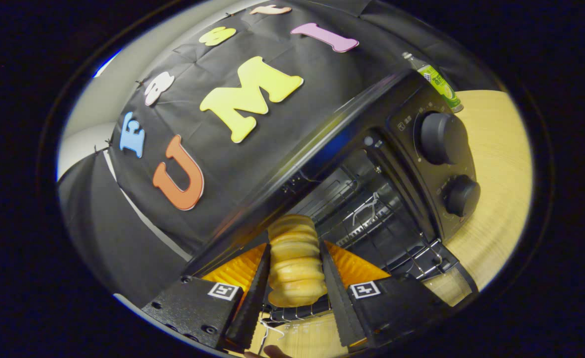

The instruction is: Open the toaster oven, put the food inside, and close the toaster oven door.

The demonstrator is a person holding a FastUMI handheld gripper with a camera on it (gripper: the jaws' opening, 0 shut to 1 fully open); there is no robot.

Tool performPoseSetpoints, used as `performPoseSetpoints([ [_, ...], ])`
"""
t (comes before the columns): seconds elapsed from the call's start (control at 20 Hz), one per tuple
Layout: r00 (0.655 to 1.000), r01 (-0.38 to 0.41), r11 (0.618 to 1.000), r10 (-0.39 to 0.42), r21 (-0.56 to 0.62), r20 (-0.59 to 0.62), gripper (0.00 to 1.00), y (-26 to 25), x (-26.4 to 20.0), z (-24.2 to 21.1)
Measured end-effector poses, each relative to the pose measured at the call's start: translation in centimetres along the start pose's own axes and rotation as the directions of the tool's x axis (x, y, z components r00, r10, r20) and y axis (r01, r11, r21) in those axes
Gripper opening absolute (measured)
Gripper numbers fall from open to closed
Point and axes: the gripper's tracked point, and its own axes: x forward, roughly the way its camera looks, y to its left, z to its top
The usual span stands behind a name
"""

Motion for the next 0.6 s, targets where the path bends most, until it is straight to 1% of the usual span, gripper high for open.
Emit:
performPoseSetpoints([
  [0.15,1.0,0.015,1.0,-0.015,0.001,-0.008,0.67,-0.9,1.3,-0.1],
  [0.3,1.0,-0.025,1.0,0.025,-0.001,-0.008,0.67,-0.2,1.6,0.0],
  [0.4,0.999,-0.04,0.999,0.04,0.001,-0.011,0.71,-0.2,1.5,0.2],
  [0.5,0.998,-0.045,0.999,0.044,-0.021,-0.046,0.77,0.3,1.6,-0.6],
  [0.6,0.996,-0.052,0.996,0.046,-0.079,-0.074,0.88,1.0,1.1,-1.2],
])
